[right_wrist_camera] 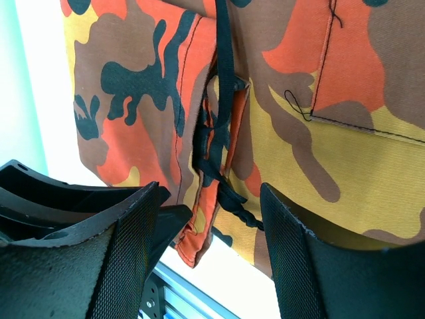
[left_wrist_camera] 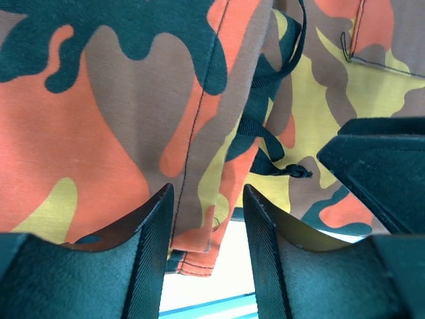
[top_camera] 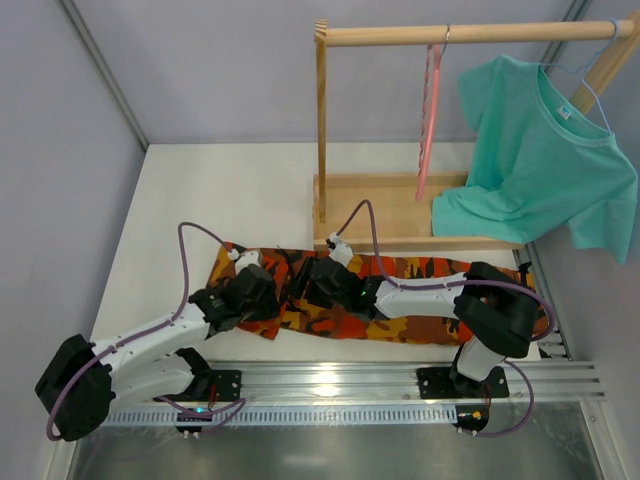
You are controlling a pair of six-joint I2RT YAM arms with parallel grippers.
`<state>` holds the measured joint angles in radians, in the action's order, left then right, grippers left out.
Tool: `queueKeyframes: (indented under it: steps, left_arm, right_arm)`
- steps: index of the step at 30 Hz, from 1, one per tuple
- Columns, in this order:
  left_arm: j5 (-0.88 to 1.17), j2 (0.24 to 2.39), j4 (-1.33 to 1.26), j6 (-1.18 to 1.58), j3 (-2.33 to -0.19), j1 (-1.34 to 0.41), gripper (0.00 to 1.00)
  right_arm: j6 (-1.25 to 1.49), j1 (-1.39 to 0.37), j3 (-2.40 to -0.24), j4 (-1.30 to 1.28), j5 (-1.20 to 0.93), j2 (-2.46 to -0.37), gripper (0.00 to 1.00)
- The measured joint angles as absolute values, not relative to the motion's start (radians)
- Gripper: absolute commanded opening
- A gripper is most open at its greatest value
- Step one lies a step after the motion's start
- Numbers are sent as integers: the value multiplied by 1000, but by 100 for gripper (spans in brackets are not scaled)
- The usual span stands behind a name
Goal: Place the trousers on the hanger
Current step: Fold the trousers
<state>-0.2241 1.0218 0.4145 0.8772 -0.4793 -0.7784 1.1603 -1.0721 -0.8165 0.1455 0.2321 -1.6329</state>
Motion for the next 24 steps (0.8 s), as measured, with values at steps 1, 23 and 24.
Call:
queueKeyframes:
  steps: [1,23,24]
  left_arm:
    - [-224,1022,416,878,-480,-781,45]
    - [-321,1094,525,940,-511,-878,0]
    - [-322,1086,536,942,-513,-880,1]
  right_arm:
    - [1159,-1071,-816,148,231,-1633,65]
    - [1153,-1066,-805,163,210,-1632,65]
    - [1152,-1066,-805,165,209,-1632,65]
